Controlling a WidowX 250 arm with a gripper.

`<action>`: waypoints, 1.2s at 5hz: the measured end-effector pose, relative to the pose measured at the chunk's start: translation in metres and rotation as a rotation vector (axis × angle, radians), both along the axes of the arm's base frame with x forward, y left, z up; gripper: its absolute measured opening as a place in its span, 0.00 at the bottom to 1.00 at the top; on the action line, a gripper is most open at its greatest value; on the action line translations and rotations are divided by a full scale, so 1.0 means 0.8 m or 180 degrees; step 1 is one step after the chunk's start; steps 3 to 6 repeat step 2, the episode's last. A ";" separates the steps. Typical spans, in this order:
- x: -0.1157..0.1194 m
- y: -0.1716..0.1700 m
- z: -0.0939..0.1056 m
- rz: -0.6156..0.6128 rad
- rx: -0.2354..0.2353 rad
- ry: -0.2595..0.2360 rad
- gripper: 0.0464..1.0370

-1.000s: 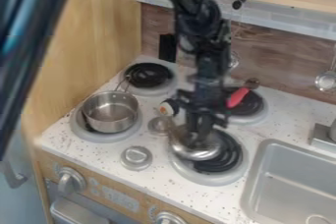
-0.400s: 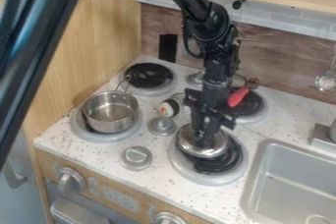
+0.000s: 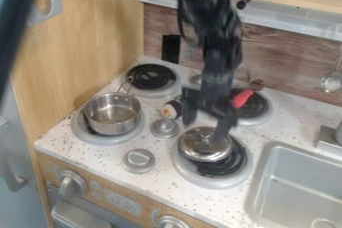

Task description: Opens up the silver pot

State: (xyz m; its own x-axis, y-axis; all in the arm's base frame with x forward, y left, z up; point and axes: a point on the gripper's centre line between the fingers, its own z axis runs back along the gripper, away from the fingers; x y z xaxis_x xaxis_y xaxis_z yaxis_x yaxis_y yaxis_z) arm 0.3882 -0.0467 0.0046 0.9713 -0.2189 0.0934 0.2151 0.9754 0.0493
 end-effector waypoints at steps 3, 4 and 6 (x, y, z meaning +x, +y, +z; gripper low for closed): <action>-0.010 -0.001 0.021 0.0010 -0.0072 -0.0097 0.96; -0.010 -0.001 0.021 0.0010 -0.0072 -0.0097 0.96; -0.010 -0.001 0.021 0.0010 -0.0072 -0.0097 0.96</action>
